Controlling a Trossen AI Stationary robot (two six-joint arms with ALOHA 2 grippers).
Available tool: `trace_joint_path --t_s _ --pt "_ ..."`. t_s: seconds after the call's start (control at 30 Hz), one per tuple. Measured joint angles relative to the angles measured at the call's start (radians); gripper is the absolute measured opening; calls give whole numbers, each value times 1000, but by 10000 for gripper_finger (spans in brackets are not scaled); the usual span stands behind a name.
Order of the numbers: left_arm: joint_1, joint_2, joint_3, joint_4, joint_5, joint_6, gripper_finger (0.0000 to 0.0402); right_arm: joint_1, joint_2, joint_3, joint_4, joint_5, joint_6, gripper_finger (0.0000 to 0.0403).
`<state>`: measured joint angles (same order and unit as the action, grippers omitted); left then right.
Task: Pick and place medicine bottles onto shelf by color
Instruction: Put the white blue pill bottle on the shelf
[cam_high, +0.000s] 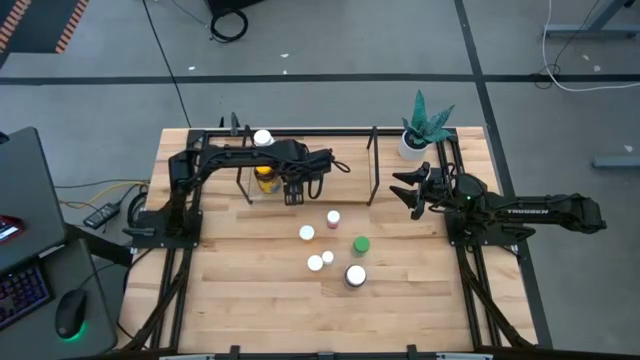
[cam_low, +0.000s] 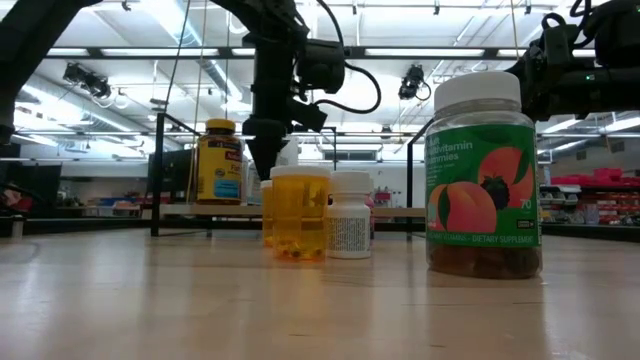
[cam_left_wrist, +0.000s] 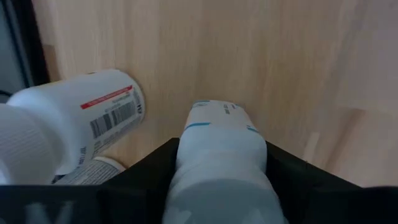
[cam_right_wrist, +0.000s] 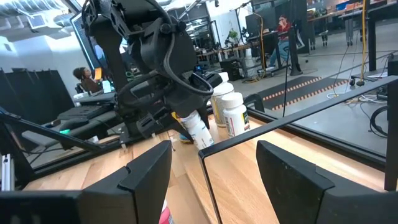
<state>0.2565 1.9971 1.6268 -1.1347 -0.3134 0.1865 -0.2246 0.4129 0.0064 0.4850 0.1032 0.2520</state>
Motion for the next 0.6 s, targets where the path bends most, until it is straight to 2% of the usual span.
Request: trace_joint_path --t_s 0.37,0.6 --pt "-1 1 0 1 -9 -18 260 0 0 0 0 0 0 243" --pt "-22 -2 11 -32 -87 -17 279 0 0 0 0 0 0 243"
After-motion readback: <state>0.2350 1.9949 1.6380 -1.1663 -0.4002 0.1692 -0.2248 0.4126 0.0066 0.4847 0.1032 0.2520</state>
